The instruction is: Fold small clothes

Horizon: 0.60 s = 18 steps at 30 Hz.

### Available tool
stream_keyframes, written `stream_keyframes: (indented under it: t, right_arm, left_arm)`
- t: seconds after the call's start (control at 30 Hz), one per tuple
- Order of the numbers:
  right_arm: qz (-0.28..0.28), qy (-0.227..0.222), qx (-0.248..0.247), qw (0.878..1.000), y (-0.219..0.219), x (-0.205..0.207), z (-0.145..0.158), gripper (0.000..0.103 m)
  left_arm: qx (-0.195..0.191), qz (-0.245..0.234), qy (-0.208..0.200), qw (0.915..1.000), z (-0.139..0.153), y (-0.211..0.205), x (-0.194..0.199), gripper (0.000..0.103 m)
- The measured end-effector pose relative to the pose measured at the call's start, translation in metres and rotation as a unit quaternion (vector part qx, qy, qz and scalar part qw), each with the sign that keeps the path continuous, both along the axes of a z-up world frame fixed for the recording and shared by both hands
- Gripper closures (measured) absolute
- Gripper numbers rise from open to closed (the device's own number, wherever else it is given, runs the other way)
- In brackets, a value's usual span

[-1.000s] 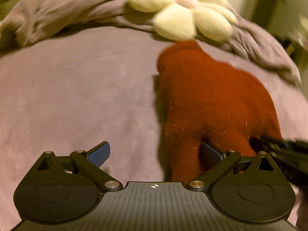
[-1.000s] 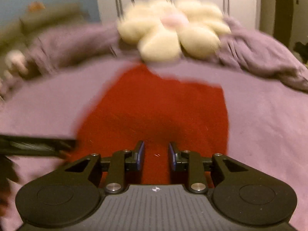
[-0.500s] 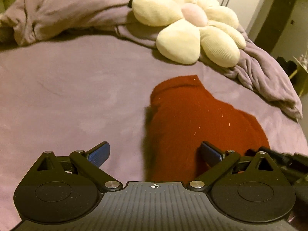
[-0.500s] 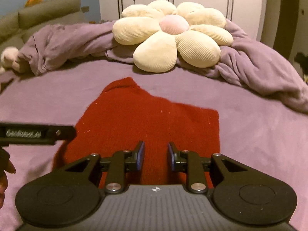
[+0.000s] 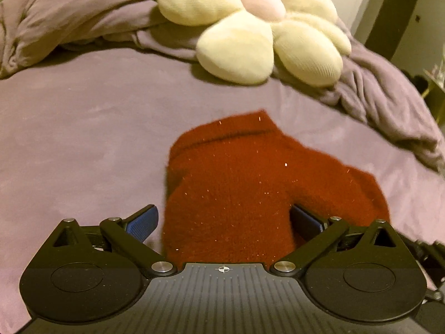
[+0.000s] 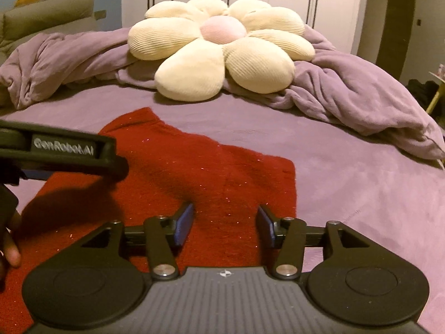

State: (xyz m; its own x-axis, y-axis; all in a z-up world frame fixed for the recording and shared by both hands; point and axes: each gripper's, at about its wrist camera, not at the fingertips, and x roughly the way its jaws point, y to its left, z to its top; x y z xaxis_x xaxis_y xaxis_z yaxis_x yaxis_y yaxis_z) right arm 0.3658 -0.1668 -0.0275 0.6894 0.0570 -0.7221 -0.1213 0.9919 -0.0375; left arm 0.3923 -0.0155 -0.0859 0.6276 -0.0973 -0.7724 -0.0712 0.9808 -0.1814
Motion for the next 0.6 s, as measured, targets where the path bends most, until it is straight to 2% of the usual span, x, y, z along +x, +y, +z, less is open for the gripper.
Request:
stream_keyframes:
  t: [0.1,0.23,0.33,0.5,0.57,0.6]
  right_arm:
    - [-0.003,-0.009,-0.003,1.000,-0.005,-0.001,-0.006,0.048]
    - [-0.009,-0.008,0.001,1.000,-0.009,0.003,-0.010,0.045]
    - [-0.011,-0.001,0.005,1.000,-0.010,0.006,-0.008,0.043]
    - [-0.045,0.013,0.083,0.995,-0.025,0.020,0.020,0.045]
    - [-0.061,0.013,0.105,0.993,-0.026,0.031,0.026,0.047]
    - [-0.067,0.019,0.109,0.992,-0.025,0.039,0.026,0.051]
  left_arm:
    - [0.005,-0.002,0.000,1.0000,-0.009,-0.004,0.003,0.000]
    - [0.031,-0.007,-0.007,0.9995,-0.012,-0.013,0.006,0.000]
    - [0.028,-0.009,-0.004,0.9996,-0.011,-0.010,0.007,0.000]
    - [-0.027,0.003,0.002,0.9996,0.004,0.014,0.013,0.000]
    - [-0.023,0.029,-0.017,0.9992,0.012,0.021,0.019,0.000]
    - [-0.016,0.041,-0.023,0.9988,0.014,0.021,0.022,0.000]
